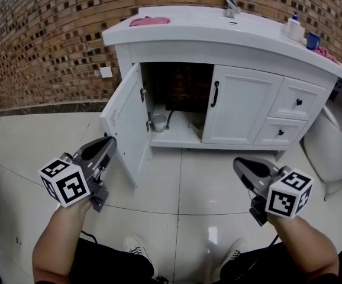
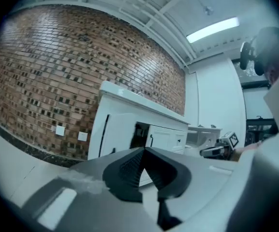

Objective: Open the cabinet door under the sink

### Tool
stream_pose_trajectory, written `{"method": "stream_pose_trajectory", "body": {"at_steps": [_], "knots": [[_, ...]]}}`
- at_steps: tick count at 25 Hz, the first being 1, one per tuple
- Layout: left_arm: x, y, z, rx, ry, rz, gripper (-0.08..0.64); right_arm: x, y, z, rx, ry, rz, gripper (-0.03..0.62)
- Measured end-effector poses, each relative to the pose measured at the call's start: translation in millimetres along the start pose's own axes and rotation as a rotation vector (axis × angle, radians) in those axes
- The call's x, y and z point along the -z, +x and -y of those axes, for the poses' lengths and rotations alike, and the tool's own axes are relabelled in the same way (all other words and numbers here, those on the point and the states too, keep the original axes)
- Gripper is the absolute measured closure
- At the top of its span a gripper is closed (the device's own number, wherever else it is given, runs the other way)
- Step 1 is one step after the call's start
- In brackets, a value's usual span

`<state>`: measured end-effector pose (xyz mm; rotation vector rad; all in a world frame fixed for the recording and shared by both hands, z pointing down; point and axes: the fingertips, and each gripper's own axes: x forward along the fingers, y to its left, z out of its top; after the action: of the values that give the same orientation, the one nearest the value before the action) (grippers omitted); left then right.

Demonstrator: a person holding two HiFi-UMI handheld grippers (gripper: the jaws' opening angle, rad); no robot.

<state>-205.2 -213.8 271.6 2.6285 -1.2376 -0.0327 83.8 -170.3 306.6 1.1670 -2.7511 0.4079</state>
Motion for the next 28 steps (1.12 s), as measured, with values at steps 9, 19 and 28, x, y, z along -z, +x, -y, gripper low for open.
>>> {"method": "stream_pose_trajectory", "body": {"at_steps": [9,19,28], "knots": [[23.1,47.1,119.8,0.242,0.145,0.009,0.552,7.7,-7.3,-6.6,0.007,-0.005,-0.013,0.586],[63.3,72.9,157.7,0.349,0.145,-0.087,0.552,15.9,-13.4,-10.1,0.014,0.001,-0.018,0.586],[61.1,70.5,163.6,0.35,0.144,-0.088,0.552,19.7,-16.6,-15.1,0.021,-0.028,-0.037,0.586]]}}
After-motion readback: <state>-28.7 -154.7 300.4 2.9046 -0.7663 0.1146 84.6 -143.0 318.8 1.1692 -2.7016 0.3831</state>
